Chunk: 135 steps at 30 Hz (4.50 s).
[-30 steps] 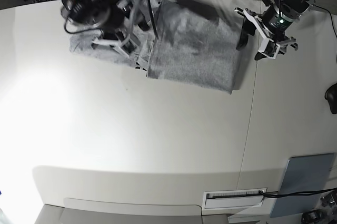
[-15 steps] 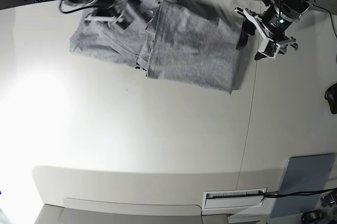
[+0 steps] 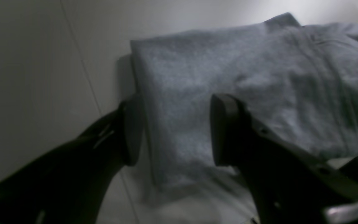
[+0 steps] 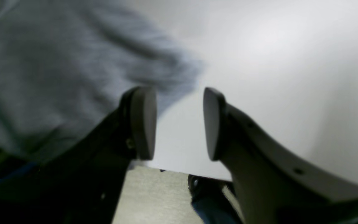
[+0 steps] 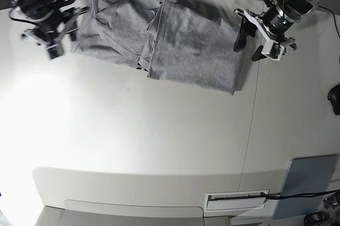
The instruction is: Fold the T-shirt properly
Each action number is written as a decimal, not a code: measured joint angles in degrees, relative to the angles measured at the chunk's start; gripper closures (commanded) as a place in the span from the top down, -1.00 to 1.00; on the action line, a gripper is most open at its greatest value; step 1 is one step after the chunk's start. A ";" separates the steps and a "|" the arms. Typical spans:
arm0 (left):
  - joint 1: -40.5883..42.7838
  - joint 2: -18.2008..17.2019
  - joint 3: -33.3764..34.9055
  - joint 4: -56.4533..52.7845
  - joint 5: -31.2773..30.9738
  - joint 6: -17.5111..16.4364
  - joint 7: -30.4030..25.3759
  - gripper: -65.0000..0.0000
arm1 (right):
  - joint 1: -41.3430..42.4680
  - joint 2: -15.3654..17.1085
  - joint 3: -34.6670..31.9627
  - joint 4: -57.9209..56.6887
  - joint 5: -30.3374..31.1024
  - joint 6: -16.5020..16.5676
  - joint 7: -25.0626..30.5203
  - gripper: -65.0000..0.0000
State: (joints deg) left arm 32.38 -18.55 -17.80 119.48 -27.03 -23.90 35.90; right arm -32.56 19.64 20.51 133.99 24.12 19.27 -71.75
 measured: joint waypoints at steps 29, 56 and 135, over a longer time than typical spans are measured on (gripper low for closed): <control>-11.63 0.02 0.00 -13.00 -11.02 -4.44 7.63 -0.02 | -6.73 -6.62 3.21 -16.98 13.53 -2.64 2.91 -0.23; -11.63 0.11 0.00 -13.00 -10.99 -7.04 7.80 -0.02 | -6.14 -9.16 -1.51 -21.57 13.09 -5.92 11.74 -0.23; -8.76 2.29 12.83 -21.62 -6.64 -10.58 5.38 -0.02 | 10.69 -26.27 -46.23 -9.01 -13.16 -7.52 16.90 -1.00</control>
State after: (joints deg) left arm 23.62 -16.25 -4.97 97.86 -33.67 -34.48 41.28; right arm -21.87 -6.63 -25.71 124.99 10.96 11.75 -54.85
